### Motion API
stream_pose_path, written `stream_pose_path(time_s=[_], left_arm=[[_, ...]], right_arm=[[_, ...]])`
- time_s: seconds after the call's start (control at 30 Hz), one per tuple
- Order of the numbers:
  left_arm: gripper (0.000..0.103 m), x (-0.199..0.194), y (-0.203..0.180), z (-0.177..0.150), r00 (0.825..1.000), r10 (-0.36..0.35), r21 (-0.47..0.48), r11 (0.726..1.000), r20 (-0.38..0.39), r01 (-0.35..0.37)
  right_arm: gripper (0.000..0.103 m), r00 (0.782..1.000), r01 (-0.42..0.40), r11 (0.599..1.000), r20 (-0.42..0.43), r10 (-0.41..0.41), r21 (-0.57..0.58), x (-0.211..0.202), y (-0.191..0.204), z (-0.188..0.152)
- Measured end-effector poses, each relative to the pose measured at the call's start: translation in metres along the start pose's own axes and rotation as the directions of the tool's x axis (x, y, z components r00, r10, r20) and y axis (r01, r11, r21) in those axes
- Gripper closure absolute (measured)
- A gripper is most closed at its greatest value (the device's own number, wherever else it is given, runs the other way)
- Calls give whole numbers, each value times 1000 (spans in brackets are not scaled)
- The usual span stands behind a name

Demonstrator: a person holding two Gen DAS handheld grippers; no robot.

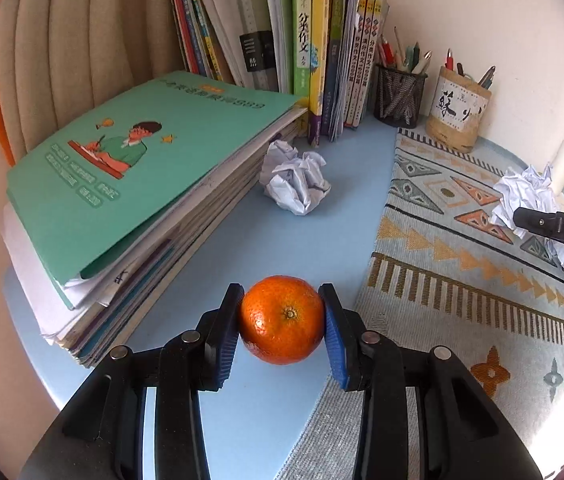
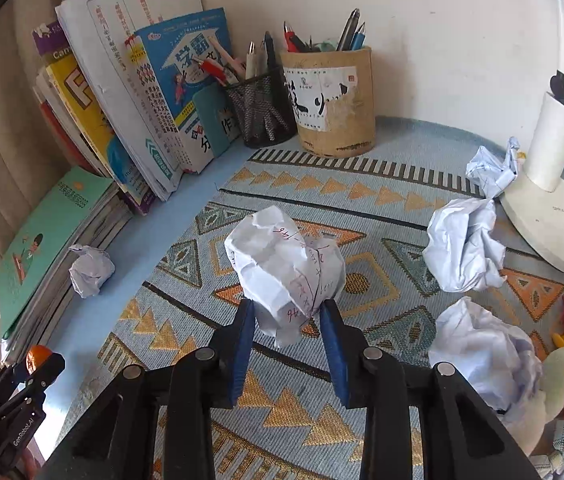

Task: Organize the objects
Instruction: 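Grasp a crumpled paper ball with the right tool while the left tool grasps the mandarin orange, then carry both to the golden bowl and open both tools to drop them in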

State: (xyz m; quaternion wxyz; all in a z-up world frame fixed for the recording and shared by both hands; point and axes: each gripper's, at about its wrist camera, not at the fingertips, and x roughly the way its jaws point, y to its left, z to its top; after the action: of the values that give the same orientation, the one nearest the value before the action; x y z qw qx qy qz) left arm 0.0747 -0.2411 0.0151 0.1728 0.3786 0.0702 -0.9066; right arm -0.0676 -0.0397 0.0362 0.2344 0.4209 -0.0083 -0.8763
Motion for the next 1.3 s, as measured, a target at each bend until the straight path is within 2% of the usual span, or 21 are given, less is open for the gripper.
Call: stream_pose_path(time_s=[0.13,0.23,0.33,0.5,0.6,0.67,0.77,0.9,0.93,1.03,1.07,1.13,1.2,1.23,1.27,1.3], left_arm=[[68,-39,-20,11,994,-63,32,998,94,60],[68,-64,-41,21,984,-98,71,994,148,88],[68,-85,-66,29,970,-163,107,984,182,146],[68,-116,-130,33,938,-281,208,948,203,239],[68,-135,-186,42,898,-395,292,897,195,332],[68,-147,-230,50,863,-474,354,848,176,394],[68,-161,-299,59,798,-589,434,757,129,488],[68,-164,-385,57,701,-713,468,624,13,626],[68,-160,-405,55,683,-730,468,598,-17,651],[68,-145,-457,46,654,-752,466,551,-82,692],[68,-140,-472,41,650,-754,472,541,-95,696],[68,-129,-497,31,654,-747,482,533,-117,695],[65,-120,-516,23,642,-751,476,512,-155,715],[53,-115,-522,20,639,-751,467,510,-169,722],[49,-111,-526,21,631,-756,457,504,-177,732],[37,-109,-531,21,617,-766,449,494,-181,745]], right_arm=[[71,997,-33,999,67,32,7,-49,-7,-5],[71,990,-20,1000,141,20,-2,-93,-17,-12],[71,978,-18,1000,207,17,3,-139,-34,-25],[71,944,39,997,324,-60,70,-220,-73,-53],[71,905,128,981,387,-175,144,-271,-108,-71],[71,862,232,950,408,-300,208,-302,-134,-84],[71,803,355,881,381,-458,311,-325,-177,-90],[71,755,452,787,289,-588,419,-330,-234,-101],[71,749,474,764,257,-611,438,-327,-246,-103],[71,744,510,721,179,-644,469,-317,-278,-110],[71,749,513,715,160,-643,475,-312,-287,-113],[71,749,523,701,130,-650,485,-306,-301,-116],[70,743,534,683,108,-660,499,-303,-314,-121],[66,749,525,679,99,-655,514,-303,-320,-123],[59,763,506,682,94,-639,528,-301,-325,-125],[56,772,493,683,90,-629,539,-301,-329,-126]])
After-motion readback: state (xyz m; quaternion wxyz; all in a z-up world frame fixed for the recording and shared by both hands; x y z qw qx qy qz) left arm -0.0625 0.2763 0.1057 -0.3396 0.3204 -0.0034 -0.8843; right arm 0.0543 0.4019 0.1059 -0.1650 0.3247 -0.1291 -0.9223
